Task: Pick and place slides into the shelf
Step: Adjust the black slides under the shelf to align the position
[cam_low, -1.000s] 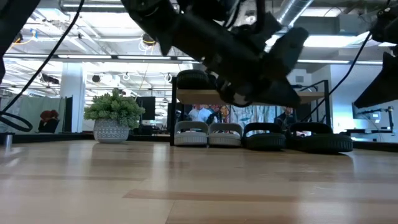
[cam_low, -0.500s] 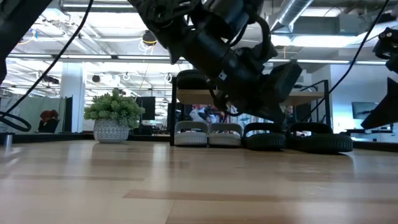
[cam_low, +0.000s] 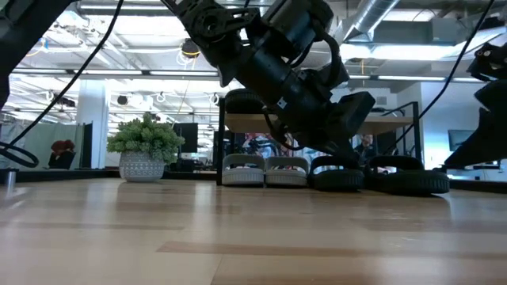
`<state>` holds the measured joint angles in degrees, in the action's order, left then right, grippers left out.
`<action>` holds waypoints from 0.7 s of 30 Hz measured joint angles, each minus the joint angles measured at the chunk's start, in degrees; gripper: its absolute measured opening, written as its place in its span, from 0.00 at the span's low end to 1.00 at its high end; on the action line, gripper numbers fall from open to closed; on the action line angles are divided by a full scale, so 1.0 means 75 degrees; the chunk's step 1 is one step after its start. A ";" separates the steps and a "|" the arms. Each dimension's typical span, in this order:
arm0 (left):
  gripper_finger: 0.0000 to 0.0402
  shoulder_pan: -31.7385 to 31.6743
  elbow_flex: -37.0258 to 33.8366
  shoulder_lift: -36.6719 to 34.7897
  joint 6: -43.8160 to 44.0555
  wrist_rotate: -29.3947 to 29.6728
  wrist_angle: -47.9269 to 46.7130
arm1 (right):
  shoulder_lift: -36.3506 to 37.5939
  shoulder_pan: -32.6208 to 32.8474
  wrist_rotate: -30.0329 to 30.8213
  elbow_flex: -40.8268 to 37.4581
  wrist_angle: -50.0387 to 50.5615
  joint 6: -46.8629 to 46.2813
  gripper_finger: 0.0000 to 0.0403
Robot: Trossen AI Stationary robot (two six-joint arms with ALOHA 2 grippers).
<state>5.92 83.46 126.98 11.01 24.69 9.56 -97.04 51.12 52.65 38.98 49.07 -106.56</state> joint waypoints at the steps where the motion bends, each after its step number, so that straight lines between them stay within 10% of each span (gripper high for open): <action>1: 0.00 -0.0012 0.0000 0.0000 -0.0033 -0.0002 -0.0002 | -0.0025 -0.0030 0.0017 0.0000 -0.0009 0.0000 0.00; 21: 0.00 -0.0182 0.0000 0.0335 0.0273 -0.0053 0.0007 | -0.0174 -0.0267 0.0078 0.0000 -0.0188 0.0000 0.00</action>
<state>4.56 83.46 129.49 13.06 24.29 9.61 -98.35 49.11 53.23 38.98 47.66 -106.56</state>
